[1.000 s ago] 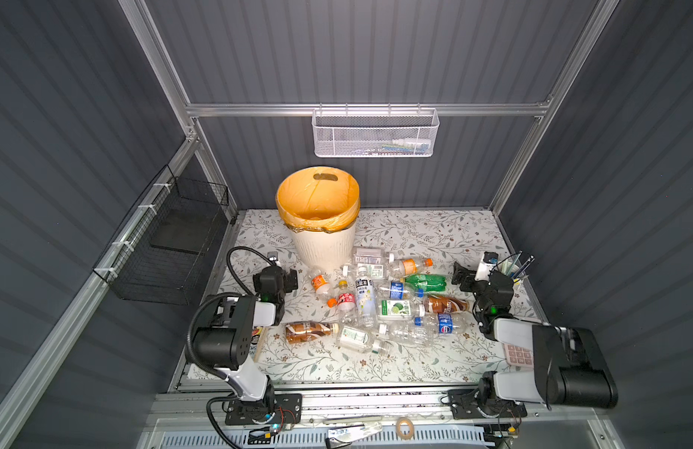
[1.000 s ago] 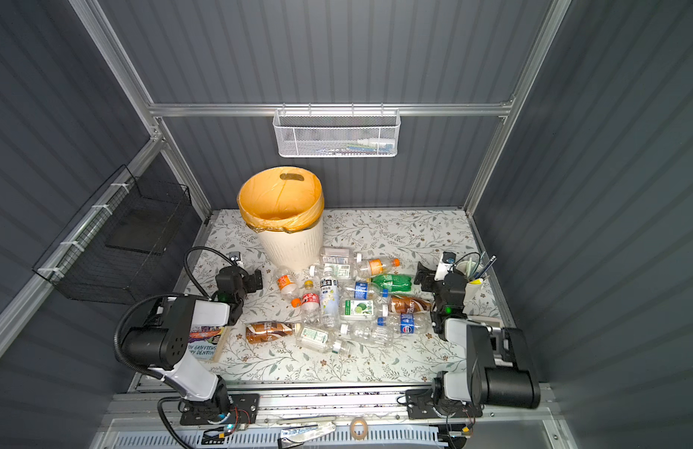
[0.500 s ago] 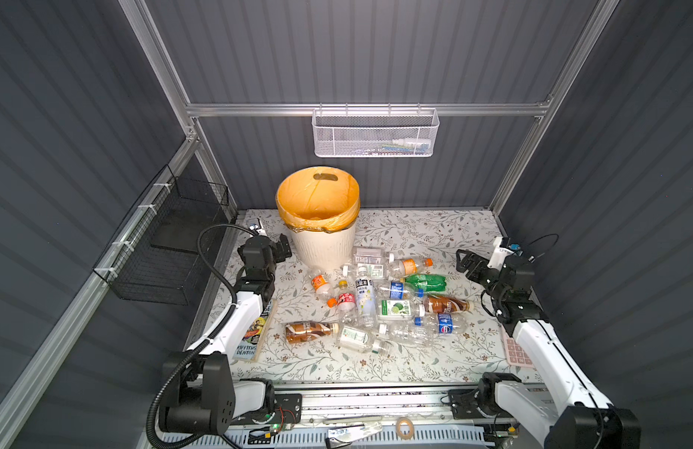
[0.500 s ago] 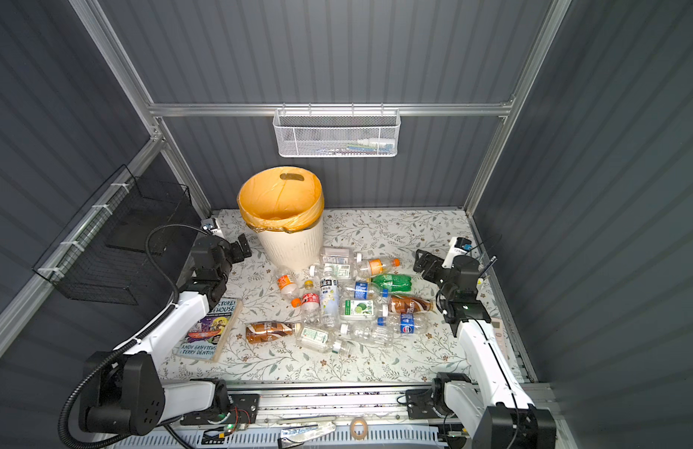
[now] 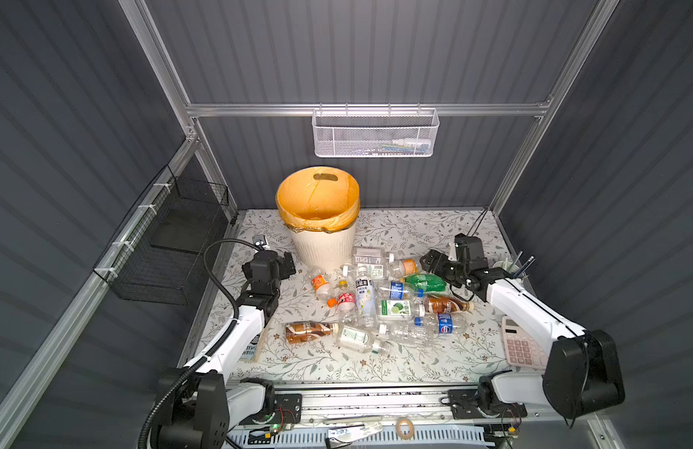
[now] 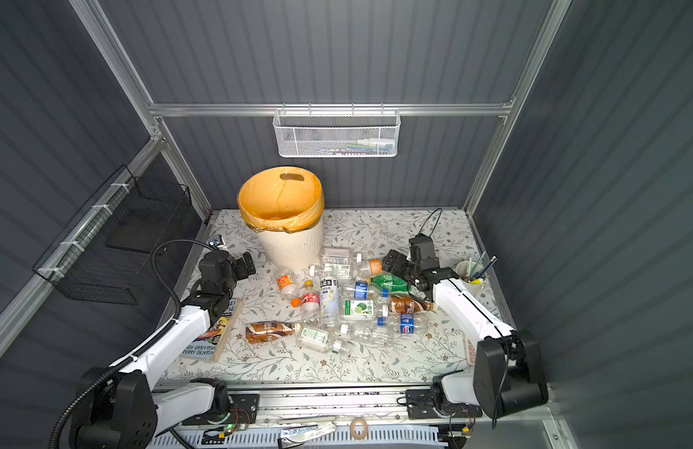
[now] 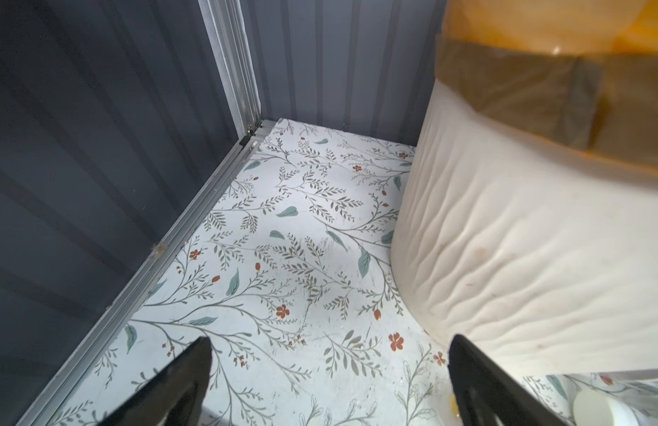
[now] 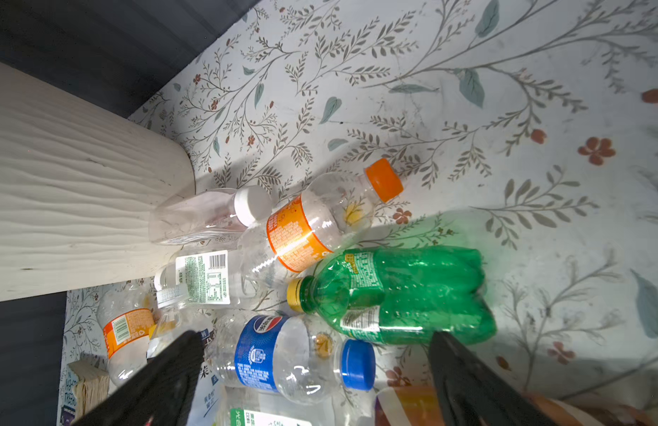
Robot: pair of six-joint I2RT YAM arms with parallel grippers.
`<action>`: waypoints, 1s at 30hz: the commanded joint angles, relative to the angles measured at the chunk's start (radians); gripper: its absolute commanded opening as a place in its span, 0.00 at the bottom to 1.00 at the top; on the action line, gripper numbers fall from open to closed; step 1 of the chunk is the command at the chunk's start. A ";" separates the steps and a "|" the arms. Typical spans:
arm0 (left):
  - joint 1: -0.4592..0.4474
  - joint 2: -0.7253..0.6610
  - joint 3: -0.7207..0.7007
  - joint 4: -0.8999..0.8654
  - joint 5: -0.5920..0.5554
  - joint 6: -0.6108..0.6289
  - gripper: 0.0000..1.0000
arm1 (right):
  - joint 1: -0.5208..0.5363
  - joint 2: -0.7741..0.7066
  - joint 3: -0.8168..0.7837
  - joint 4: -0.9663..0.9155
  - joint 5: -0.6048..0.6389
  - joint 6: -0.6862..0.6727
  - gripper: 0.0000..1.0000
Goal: Throw the plastic bottles in the bin
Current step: Pick up the plastic bottle from the top-center of the table.
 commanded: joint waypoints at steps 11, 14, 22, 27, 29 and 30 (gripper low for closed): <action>-0.002 0.013 -0.038 0.003 -0.018 -0.006 1.00 | 0.055 0.202 0.158 -0.070 0.026 0.086 0.87; -0.002 0.017 -0.045 0.006 -0.020 -0.008 1.00 | 0.062 0.245 0.182 -0.070 0.020 0.097 0.85; -0.002 0.036 -0.051 0.015 -0.020 -0.014 1.00 | 0.066 0.334 0.245 -0.100 0.013 0.104 0.82; -0.002 0.044 -0.050 0.020 -0.018 -0.014 1.00 | 0.068 0.380 0.281 -0.122 -0.002 0.099 0.81; -0.002 0.048 -0.052 0.021 -0.018 -0.014 1.00 | 0.067 0.398 0.290 -0.122 0.001 0.102 0.81; -0.002 0.049 -0.051 0.021 -0.018 -0.014 1.00 | 0.068 0.406 0.294 -0.123 0.003 0.102 0.82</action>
